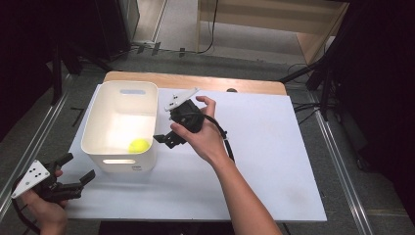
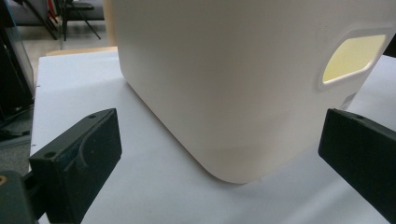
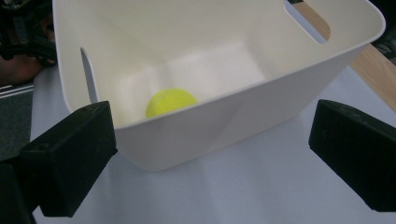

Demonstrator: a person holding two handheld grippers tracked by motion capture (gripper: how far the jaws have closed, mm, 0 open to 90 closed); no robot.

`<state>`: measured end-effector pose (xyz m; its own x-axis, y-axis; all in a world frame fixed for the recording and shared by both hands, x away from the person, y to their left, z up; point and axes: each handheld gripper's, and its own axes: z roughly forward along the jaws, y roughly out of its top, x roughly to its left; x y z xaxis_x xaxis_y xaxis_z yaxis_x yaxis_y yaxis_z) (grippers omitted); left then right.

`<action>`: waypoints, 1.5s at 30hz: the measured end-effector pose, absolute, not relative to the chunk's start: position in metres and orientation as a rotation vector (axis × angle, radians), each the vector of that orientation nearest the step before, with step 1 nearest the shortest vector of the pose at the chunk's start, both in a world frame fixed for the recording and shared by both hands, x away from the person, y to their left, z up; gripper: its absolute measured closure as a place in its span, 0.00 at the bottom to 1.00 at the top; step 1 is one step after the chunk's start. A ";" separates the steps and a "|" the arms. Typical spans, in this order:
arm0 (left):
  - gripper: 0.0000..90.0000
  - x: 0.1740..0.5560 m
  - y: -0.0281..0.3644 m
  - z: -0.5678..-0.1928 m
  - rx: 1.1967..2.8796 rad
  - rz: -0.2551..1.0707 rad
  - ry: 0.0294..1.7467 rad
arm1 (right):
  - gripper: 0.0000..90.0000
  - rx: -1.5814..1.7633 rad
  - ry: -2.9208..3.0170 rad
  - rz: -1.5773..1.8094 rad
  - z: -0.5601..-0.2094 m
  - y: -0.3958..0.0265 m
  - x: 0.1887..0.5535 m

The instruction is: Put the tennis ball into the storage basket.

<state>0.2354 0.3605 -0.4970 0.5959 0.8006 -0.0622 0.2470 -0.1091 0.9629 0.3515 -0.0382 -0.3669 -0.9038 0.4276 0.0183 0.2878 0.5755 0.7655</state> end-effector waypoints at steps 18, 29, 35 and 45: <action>0.00 0.235 0.360 -0.497 1.661 0.597 0.888 | 0.00 0.716 2.535 1.273 -0.388 -0.095 0.331; 0.00 0.235 0.359 -0.497 1.667 0.602 0.884 | 0.00 0.796 2.482 1.319 -0.409 -0.131 0.317; 0.00 0.235 0.359 -0.497 1.665 0.607 0.885 | 0.00 0.839 2.443 1.346 -0.419 -0.149 0.309; 0.00 0.234 0.359 -0.497 1.670 0.614 0.890 | 0.00 0.877 2.391 1.364 -0.435 -0.176 0.295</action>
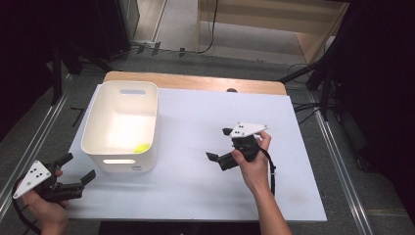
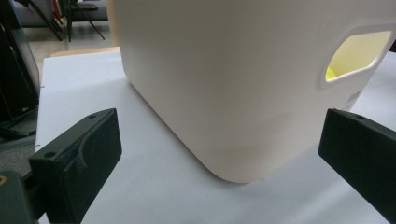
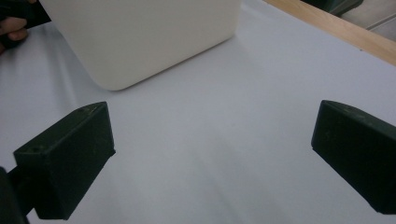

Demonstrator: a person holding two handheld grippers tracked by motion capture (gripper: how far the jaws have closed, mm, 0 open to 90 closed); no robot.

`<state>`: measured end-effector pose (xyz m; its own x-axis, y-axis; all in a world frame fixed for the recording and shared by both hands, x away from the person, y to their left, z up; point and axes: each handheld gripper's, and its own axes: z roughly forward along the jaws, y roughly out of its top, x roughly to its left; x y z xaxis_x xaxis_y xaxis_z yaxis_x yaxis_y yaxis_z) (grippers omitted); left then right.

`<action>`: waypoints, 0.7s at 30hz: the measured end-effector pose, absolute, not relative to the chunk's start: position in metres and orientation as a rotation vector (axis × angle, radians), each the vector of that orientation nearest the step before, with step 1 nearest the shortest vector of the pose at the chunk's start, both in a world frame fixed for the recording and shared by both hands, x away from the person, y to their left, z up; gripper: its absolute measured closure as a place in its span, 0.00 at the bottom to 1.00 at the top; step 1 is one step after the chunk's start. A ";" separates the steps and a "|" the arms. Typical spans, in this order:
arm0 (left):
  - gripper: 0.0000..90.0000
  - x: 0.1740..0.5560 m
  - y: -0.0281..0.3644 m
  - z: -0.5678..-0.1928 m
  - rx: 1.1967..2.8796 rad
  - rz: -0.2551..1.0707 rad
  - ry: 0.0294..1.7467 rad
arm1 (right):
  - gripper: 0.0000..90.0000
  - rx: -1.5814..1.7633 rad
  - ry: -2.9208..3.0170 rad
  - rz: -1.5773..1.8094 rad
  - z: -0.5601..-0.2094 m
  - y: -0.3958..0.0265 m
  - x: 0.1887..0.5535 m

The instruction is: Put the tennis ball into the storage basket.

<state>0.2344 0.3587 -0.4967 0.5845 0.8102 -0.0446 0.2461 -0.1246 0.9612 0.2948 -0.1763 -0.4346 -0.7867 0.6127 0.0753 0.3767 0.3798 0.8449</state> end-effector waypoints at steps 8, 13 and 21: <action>0.00 0.234 0.358 -0.497 1.674 0.619 0.888 | 0.00 0.933 2.346 1.378 -0.447 -0.199 0.284; 0.00 0.234 0.358 -0.497 1.676 0.622 0.888 | 0.00 0.972 2.324 1.378 -0.456 -0.211 0.277; 0.00 0.234 0.358 -0.497 1.675 0.623 0.888 | 0.00 1.012 2.286 1.377 -0.467 -0.230 0.267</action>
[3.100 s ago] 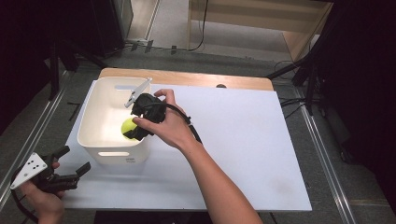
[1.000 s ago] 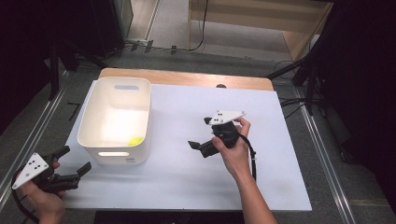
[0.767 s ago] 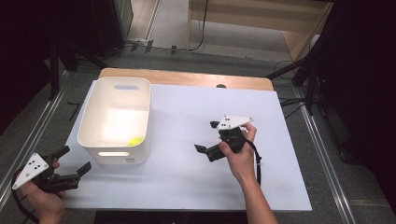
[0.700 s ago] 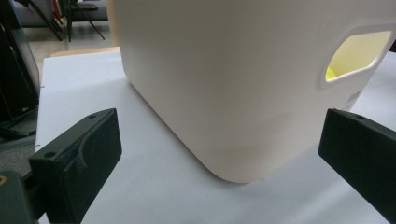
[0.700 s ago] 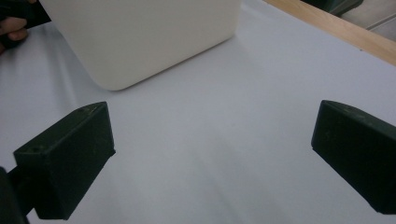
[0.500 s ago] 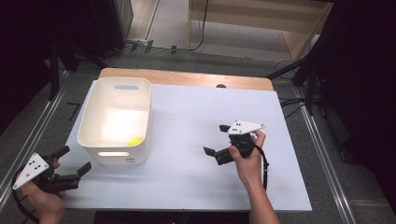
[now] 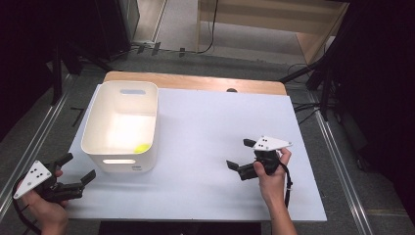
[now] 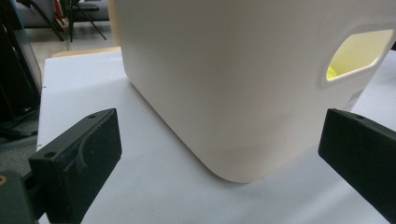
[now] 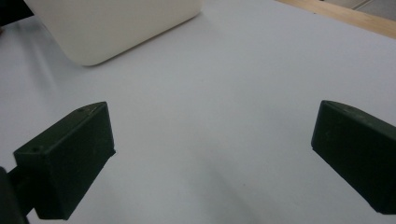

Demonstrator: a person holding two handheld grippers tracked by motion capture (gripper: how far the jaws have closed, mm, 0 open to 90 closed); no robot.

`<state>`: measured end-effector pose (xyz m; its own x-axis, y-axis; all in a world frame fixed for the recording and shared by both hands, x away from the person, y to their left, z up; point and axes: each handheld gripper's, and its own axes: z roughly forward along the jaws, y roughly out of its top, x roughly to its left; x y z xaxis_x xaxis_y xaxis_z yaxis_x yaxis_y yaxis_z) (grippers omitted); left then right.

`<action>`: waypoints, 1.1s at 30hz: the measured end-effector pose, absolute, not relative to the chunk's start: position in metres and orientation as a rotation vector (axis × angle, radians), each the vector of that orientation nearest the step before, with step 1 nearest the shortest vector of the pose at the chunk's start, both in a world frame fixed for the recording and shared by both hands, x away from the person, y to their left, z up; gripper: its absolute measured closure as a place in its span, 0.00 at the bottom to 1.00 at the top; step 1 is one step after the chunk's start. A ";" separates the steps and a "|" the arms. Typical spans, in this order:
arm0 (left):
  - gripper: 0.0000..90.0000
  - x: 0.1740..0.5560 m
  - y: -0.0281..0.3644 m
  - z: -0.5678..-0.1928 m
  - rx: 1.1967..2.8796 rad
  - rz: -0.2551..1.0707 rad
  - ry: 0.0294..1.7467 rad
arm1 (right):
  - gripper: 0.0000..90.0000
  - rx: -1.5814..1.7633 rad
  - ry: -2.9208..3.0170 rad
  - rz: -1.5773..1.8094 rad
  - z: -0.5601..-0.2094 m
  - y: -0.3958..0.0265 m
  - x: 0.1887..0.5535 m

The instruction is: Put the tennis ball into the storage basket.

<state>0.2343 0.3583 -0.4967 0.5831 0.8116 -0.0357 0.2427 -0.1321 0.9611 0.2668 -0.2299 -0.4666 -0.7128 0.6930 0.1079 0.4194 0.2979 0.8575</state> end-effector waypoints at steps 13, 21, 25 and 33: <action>0.00 0.234 0.358 -0.497 1.673 0.622 0.890 | 0.00 1.066 2.236 1.361 -0.478 -0.255 0.254; 0.00 0.234 0.359 -0.497 1.675 0.622 0.890 | 0.00 1.100 2.198 1.365 -0.483 -0.269 0.243; 0.00 0.234 0.359 -0.497 1.674 0.623 0.888 | 0.00 1.114 2.176 1.365 -0.485 -0.277 0.238; 0.00 0.234 0.359 -0.497 1.672 0.620 0.886 | 0.00 1.141 2.147 1.362 -0.491 -0.291 0.229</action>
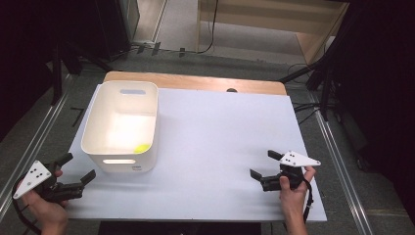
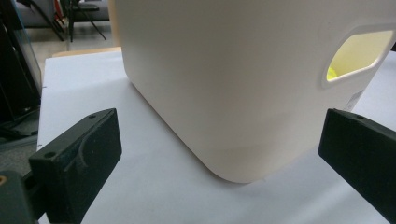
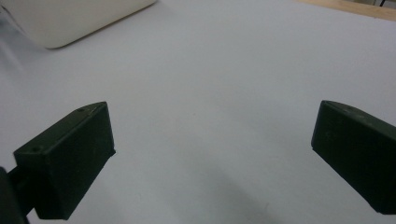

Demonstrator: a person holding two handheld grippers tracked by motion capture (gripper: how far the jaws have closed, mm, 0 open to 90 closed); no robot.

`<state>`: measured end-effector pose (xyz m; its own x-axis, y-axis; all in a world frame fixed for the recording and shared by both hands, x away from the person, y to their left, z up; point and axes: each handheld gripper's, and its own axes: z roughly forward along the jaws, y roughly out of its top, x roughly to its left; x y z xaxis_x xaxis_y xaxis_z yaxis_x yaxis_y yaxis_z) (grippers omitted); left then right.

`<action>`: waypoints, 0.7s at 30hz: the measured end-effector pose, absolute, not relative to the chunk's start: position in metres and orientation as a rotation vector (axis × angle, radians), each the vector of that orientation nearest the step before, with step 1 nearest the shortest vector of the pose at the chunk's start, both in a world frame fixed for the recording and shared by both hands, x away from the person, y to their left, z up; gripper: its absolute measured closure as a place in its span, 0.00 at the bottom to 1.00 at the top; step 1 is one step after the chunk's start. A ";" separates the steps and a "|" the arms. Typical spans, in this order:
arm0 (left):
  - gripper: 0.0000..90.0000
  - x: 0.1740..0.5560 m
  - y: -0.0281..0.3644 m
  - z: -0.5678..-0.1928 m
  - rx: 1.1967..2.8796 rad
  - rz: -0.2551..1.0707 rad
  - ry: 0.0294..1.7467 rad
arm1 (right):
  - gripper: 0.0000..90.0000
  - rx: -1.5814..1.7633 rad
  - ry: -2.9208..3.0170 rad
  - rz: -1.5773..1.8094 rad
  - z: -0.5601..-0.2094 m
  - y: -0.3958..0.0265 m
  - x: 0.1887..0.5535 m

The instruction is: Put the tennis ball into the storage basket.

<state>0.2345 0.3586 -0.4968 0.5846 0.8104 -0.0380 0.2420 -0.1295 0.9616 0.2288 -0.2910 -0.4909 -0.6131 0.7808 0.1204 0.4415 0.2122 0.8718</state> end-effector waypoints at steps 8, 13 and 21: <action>0.00 0.234 0.358 -0.497 1.676 0.621 0.885 | 0.00 1.168 2.119 1.363 -0.497 -0.300 0.222; 0.00 0.235 0.359 -0.497 1.674 0.618 0.885 | 0.00 1.184 2.097 1.365 -0.498 -0.306 0.218; 0.00 0.235 0.359 -0.497 1.676 0.618 0.882 | 0.00 1.217 2.052 1.380 -0.503 -0.320 0.210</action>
